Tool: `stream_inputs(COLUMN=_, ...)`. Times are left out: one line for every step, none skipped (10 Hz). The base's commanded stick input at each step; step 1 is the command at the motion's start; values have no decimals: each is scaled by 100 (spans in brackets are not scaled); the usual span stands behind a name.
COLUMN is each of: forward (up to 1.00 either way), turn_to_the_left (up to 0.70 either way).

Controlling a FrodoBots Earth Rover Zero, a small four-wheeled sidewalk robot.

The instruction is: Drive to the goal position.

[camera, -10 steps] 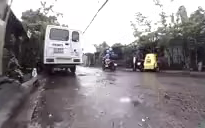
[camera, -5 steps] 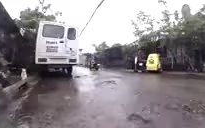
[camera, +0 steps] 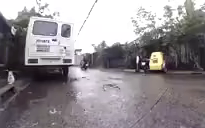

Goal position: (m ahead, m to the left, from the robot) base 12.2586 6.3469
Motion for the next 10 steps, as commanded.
stream_inputs(forward=100, turn_to_the_left=-27)
stream_inputs(forward=100, turn_to_the_left=0)
stream_inputs(forward=100, turn_to_the_left=0)
stream_inputs(forward=100, turn_to_the_left=0)
stream_inputs(forward=100, turn_to_the_left=0)
stream_inputs(forward=100, turn_to_the_left=0)
stream_inputs(forward=100, turn_to_the_left=0)
stream_inputs(forward=100, turn_to_the_left=0)
stream_inputs(forward=100, turn_to_the_left=0)
stream_inputs(forward=100, turn_to_the_left=0)
